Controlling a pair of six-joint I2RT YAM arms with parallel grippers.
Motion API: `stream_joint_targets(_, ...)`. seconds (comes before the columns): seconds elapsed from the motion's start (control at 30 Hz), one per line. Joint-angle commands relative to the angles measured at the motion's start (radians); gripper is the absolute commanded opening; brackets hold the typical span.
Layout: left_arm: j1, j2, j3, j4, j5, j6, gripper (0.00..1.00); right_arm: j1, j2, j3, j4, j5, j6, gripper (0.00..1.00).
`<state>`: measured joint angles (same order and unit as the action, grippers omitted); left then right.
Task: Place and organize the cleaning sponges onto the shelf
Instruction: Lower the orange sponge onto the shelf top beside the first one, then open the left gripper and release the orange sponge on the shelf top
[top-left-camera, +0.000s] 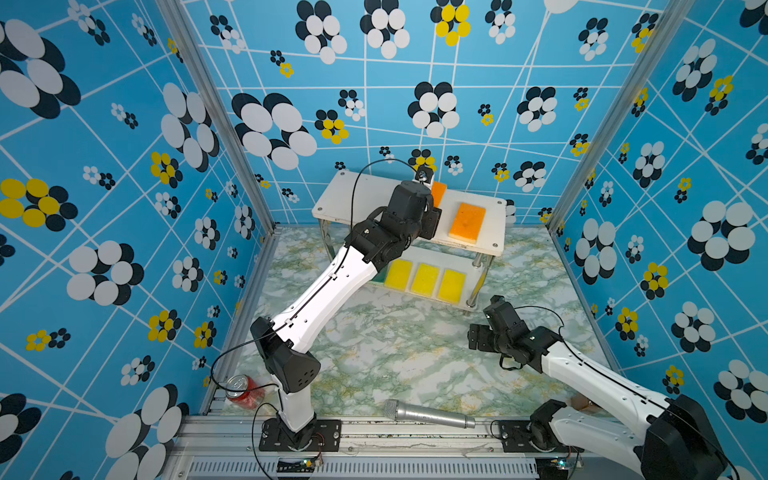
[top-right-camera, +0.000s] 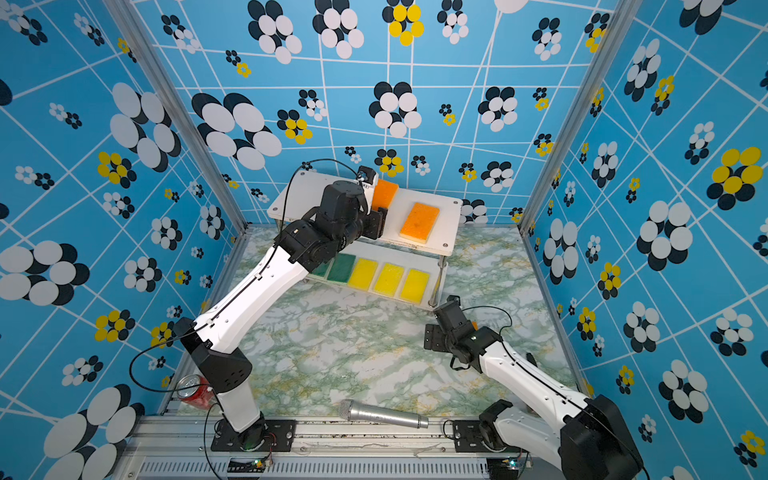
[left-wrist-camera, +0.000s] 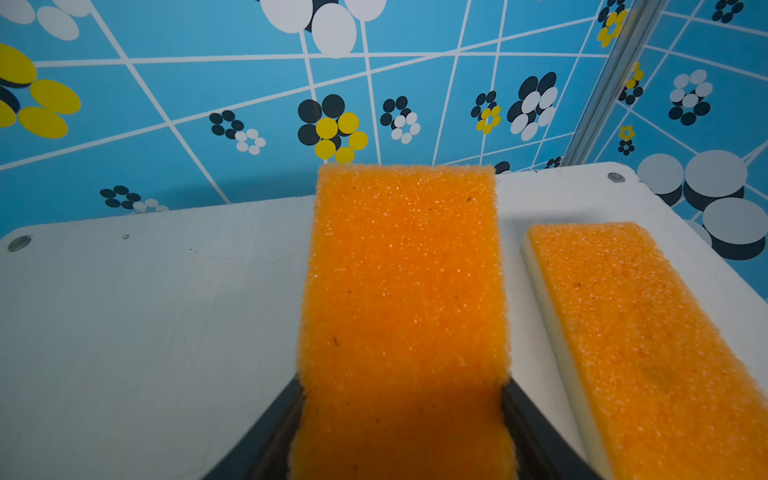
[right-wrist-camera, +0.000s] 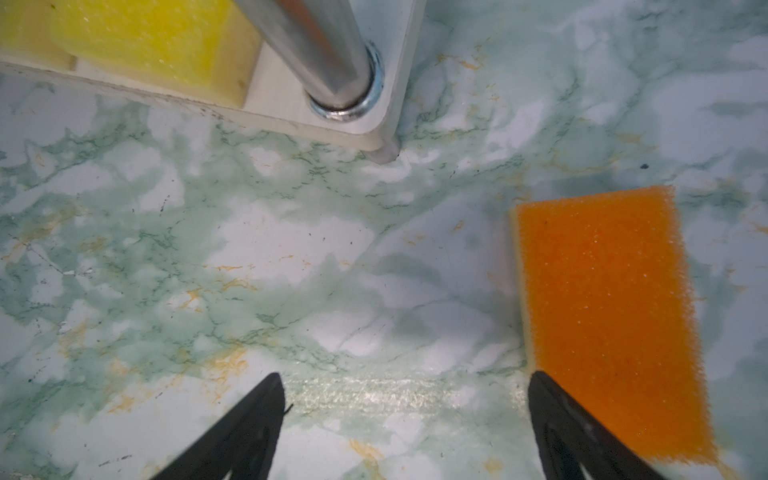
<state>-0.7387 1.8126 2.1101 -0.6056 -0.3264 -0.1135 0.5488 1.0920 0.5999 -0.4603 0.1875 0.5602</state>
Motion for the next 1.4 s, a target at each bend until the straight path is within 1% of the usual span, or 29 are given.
stream_joint_targets(0.0, 0.008, 0.020, 0.034, -0.047, -0.009, -0.035, 0.65, -0.007, 0.015, -0.015, 0.020, -0.014, -0.006, 0.93)
stream_joint_targets(0.3, 0.007, 0.036, 0.034, -0.083, -0.068, -0.050, 0.65, -0.008, 0.039, -0.013, 0.036, -0.031, -0.005, 0.93)
stream_joint_targets(0.63, 0.007, 0.036, 0.033, -0.073, -0.092, -0.075, 0.65, -0.009, 0.045, -0.024, 0.059, -0.044, 0.003, 0.93)
stream_joint_targets(0.67, 0.009, 0.052, 0.034, -0.071, -0.094, -0.075, 0.65, -0.009, 0.046, -0.026, 0.061, -0.046, 0.004, 0.93)
stream_joint_targets(0.97, 0.023, 0.063, 0.039, -0.073, -0.093, -0.086, 0.66, -0.009, 0.049, -0.029, 0.067, -0.048, 0.006, 0.93)
stream_joint_targets(1.0, 0.024, 0.063, 0.037, -0.076, -0.092, -0.089, 0.68, -0.010, 0.050, -0.029, 0.068, -0.048, 0.006, 0.93)
stream_joint_targets(1.13, 0.023, 0.065, 0.031, -0.080, -0.082, -0.097, 0.69, -0.009, 0.060, -0.025, 0.072, -0.056, 0.006, 0.93)
stream_joint_targets(1.17, 0.022, 0.065, 0.029, -0.079, -0.082, -0.098, 0.74, -0.010, 0.061, -0.026, 0.072, -0.057, 0.007, 0.93)
stream_joint_targets(1.2, 0.022, 0.065, 0.028, -0.080, -0.082, -0.100, 0.77, -0.009, 0.063, -0.024, 0.072, -0.058, 0.005, 0.94)
stream_joint_targets(1.37, 0.023, 0.065, 0.022, -0.076, -0.081, -0.104, 0.77, -0.010, 0.063, -0.022, 0.073, -0.060, 0.006, 0.94)
